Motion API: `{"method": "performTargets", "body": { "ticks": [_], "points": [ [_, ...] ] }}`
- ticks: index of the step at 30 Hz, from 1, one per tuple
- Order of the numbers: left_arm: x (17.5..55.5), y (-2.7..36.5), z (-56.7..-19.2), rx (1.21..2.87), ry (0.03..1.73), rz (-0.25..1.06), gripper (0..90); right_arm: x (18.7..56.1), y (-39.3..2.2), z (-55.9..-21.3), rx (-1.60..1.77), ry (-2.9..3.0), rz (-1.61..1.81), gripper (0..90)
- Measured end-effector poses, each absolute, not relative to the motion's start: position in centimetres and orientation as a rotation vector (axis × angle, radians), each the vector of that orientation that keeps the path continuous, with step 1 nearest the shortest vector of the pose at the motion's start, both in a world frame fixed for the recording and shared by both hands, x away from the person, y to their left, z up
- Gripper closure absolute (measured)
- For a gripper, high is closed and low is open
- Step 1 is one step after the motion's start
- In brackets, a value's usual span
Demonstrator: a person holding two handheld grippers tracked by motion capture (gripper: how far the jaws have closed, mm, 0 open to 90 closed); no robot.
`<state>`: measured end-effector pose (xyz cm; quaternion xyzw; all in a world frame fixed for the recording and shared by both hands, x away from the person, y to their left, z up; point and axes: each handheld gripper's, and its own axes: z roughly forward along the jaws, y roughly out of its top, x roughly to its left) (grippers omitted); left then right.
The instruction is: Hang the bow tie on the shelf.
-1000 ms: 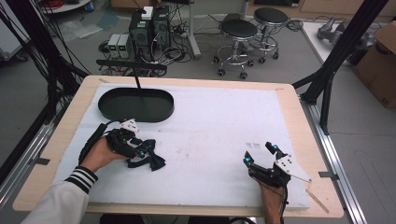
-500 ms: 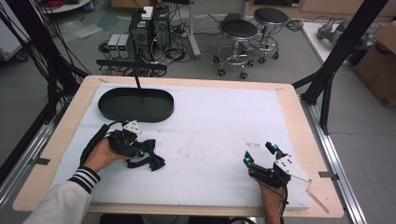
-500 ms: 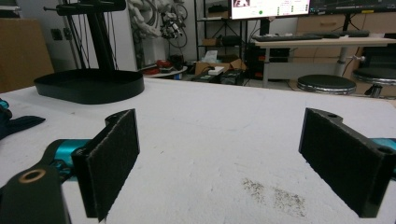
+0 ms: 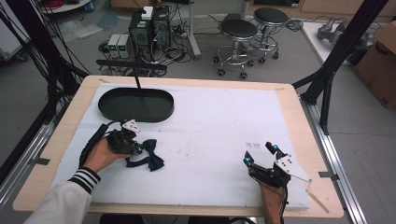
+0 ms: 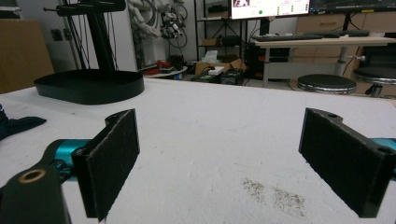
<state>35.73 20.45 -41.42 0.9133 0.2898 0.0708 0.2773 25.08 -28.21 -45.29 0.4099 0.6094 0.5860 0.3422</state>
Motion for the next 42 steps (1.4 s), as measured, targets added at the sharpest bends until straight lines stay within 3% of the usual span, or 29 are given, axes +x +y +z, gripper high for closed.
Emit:
{"method": "performTargets", "body": {
  "ticks": [19, 42],
  "points": [
    [35.2, 21.4, -40.0, 2.345, 0.745, 0.239, 88.2, 25.1, -28.2, -45.3, 1.061, 1.58, 1.52, 11.3],
    [34.5, 23.5, -36.4, 1.908, 0.66, 0.45, 88.3, 25.0, -28.1, -45.3, 1.066, 1.58, 1.522, 11.3]
  ]
}}
